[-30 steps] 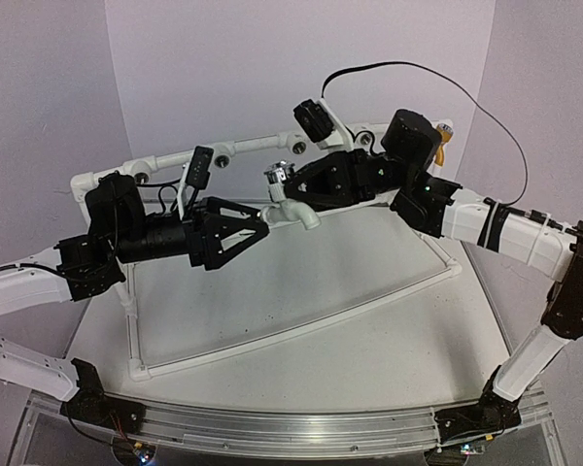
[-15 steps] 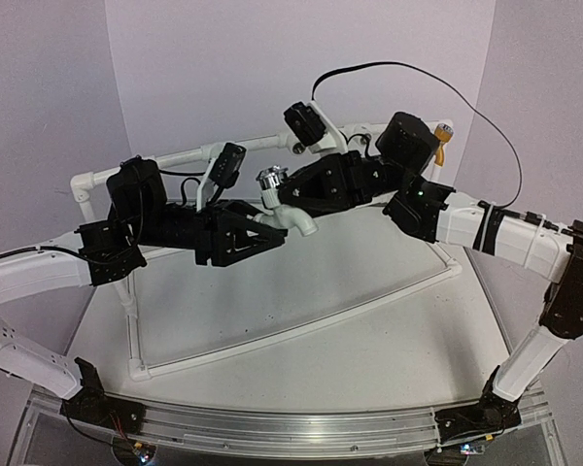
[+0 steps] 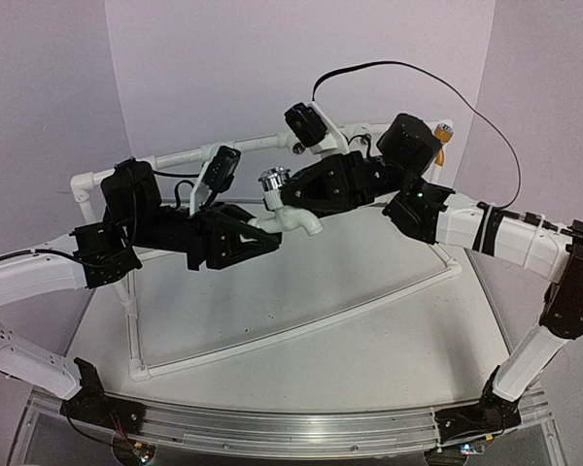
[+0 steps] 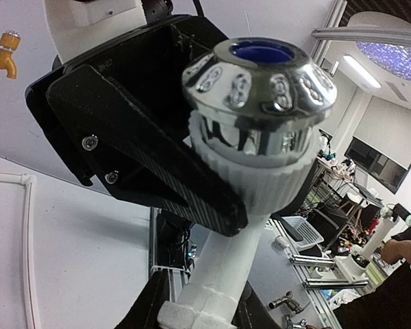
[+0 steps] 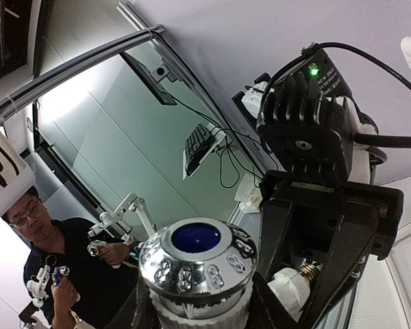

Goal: Install the water faucets
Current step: Pass from the right arm to the left, then pass from the left arm to the right

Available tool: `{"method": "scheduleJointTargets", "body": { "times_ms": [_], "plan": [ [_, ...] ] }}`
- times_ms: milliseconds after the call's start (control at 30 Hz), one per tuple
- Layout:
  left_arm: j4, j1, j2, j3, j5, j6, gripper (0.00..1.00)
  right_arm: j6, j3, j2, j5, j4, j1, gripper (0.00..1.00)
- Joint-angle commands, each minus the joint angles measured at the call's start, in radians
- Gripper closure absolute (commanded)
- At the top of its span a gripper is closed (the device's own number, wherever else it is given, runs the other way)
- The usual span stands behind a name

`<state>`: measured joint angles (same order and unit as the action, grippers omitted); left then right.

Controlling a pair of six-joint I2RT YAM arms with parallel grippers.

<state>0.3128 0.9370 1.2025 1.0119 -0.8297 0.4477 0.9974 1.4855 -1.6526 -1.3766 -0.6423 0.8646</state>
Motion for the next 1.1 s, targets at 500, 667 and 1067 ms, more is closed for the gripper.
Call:
{"method": "scheduleJointTargets", "body": {
  "times_ms": [500, 667, 1067],
  "plan": [
    [-0.203, -0.046, -0.092, -0.018, 0.494, -0.009, 1.00, -0.526, -0.121, 0.126, 0.268, 0.565, -0.128, 0.05],
    [-0.229, -0.048, -0.053, -0.004, 0.489, 0.010, 1.00, -0.631, -0.093, 0.092, 0.298, 0.632, -0.125, 0.09],
    [-0.291, -0.051, 0.013, 0.029, 0.450, 0.028, 1.00, -0.785, 0.029, -0.022, 0.325, 0.785, -0.090, 0.43]
  ]
}}
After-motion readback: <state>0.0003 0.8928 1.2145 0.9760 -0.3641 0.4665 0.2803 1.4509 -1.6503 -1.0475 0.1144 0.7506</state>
